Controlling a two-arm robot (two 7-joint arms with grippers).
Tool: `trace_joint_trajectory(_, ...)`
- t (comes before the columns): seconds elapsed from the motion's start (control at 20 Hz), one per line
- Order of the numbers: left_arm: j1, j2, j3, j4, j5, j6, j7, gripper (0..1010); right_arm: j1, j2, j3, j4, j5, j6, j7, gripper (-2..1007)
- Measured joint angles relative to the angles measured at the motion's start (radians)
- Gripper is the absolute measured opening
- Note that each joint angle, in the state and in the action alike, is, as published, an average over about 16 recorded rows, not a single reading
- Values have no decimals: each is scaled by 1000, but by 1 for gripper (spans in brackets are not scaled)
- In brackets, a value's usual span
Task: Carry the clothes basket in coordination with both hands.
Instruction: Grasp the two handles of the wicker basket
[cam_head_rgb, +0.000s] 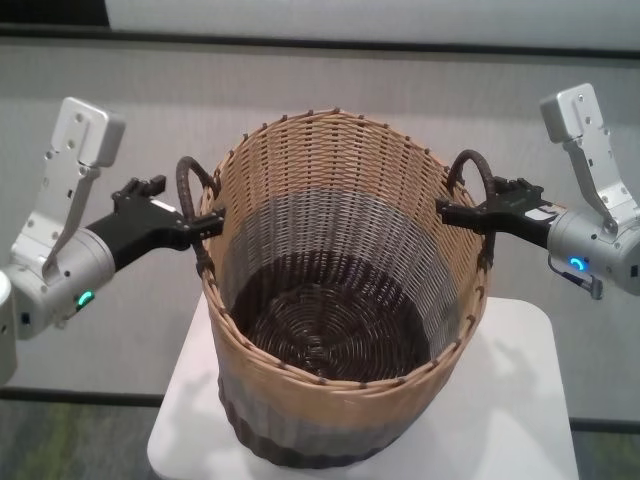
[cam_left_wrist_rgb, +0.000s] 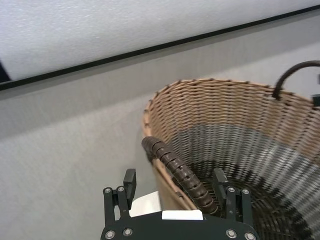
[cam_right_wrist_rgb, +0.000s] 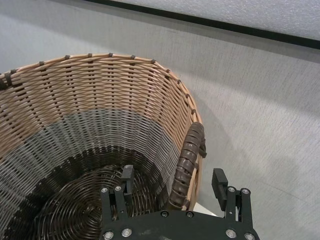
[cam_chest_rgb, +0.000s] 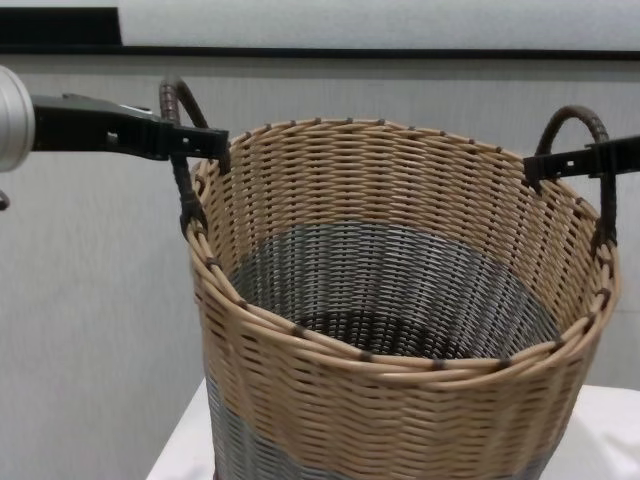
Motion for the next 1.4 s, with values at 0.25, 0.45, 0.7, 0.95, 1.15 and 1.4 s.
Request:
trace_joint_trajectory(0.25,-12,-17,-7,38,28,-36,3,1000,0,0,0,0,0,0,0,1001)
trace_joint_trajectory(0.45,-28,-37,-10,78,42,-72,-6,1000,0,0,0,0,0,0,0,1001)
trace_joint_trajectory(0.7,-47,-61,-12,121,50,-112,-18,1000,0,0,0,0,0,0,0,1001)
trace_joint_trajectory(0.95,-62,-77,-12,147,47,-131,-30,1000,0,0,0,0,0,0,0,1001)
trace_joint_trajectory(1.15,-64,-79,-12,149,45,-132,-30,1000,0,0,0,0,0,0,0,1001)
trace_joint_trajectory(1.4,-62,-75,-11,144,48,-129,-26,1000,0,0,0,0,0,0,0,1001)
